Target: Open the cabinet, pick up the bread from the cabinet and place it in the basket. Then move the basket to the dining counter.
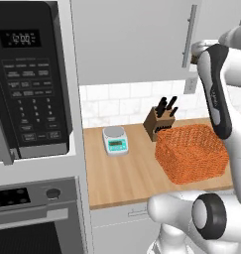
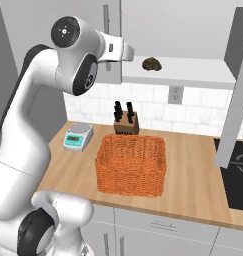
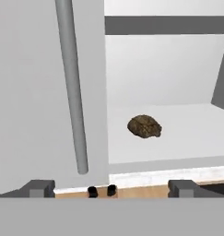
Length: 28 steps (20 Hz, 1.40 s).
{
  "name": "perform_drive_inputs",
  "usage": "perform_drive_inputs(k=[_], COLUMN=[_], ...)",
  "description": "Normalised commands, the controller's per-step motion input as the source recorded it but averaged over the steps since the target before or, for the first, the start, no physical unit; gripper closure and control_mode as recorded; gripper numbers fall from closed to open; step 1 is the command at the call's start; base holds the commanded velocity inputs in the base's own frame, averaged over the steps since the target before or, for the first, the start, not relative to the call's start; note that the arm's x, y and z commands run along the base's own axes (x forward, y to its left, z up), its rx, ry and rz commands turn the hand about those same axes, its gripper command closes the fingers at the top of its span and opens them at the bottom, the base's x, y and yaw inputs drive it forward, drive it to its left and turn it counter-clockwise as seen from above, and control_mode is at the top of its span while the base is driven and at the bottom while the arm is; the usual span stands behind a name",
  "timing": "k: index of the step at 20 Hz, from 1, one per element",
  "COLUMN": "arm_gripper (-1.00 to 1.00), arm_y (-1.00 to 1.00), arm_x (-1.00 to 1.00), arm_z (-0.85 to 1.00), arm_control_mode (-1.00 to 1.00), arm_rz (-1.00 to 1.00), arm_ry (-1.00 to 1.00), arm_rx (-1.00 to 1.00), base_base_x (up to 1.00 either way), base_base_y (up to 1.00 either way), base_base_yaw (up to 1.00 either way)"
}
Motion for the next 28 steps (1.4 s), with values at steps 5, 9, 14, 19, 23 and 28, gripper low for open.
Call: perform_drive_inputs(k=[5,9,14,19,23,28], arm_gripper=[-1.00,-1.00,-1.00,-1.00,-1.00,1.00], arm_y=[0.32,0.15,0.02,0.01,0.01,0.02], arm_x=[0.43,0.44,0.45,0.48,0.44,0.46], arm_z=[0.00,0.00,0.00,0.00,0.00,-0.03], arm_control_mode=[-1.00,-1.00,-1.00,-1.00,-1.00,-1.00], arm_rz=[0.01,0.00,0.00,0.00,0.00,0.00], arm_ry=[0.00,0.00,0.00,0.00,0.00,0.00], arm_rx=[0.00,0.00,0.00,0.00,0.00,0.00], base_base_x=[0.00,0.00,0.00,0.00,0.00,0.00], base_base_y=[0.00,0.00,0.00,0.00,0.00,0.00], base_base_yaw=[0.00,0.00,0.00,0.00,0.00,0.00])
